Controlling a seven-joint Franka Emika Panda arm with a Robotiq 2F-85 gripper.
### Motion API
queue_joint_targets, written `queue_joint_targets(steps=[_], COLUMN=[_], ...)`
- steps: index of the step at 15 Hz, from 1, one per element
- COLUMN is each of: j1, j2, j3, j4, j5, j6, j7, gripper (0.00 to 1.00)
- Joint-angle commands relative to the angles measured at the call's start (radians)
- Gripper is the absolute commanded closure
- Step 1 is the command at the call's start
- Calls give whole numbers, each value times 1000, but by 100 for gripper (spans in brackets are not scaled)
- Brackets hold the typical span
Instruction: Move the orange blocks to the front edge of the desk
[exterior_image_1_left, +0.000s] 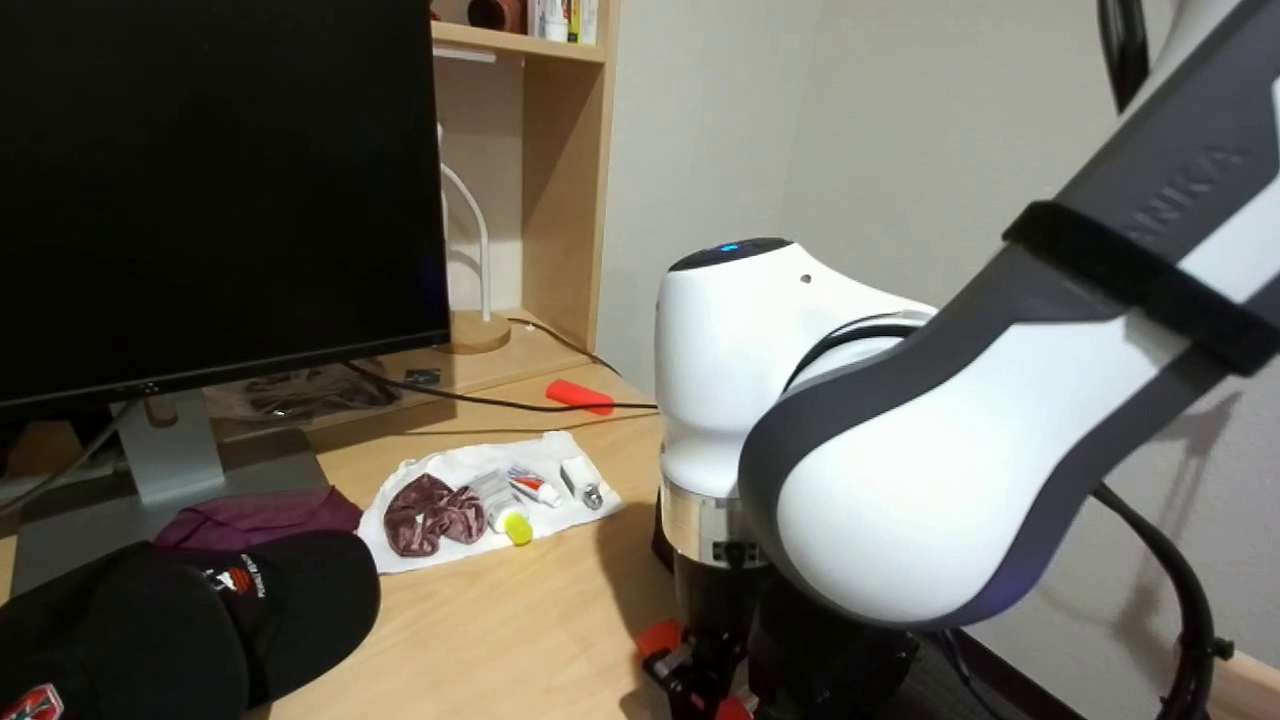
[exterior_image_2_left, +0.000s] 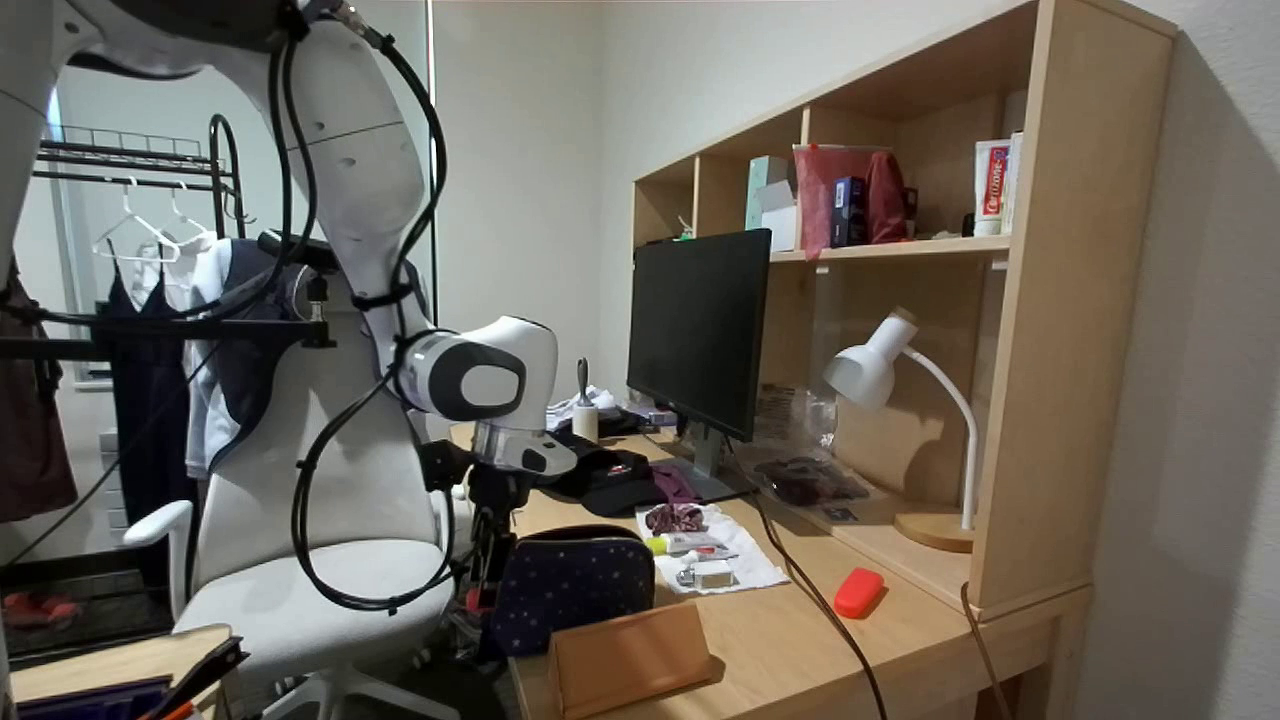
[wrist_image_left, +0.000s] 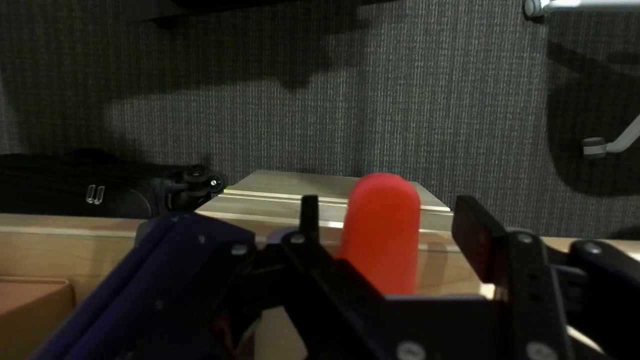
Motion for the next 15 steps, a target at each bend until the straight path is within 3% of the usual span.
queue_joint_targets(steps=[1,4,10,15], j1=[-11,-11,-32,-124], j2=[-45,-131,-420,-524], j3=[27,48,50,17], j4=[-9,-16,3,55], j5=[35,46,-46,-191], j6=[-29,-138,-479,-497], j7=[-45,-91,-134,-145], gripper=[2,0,0,0])
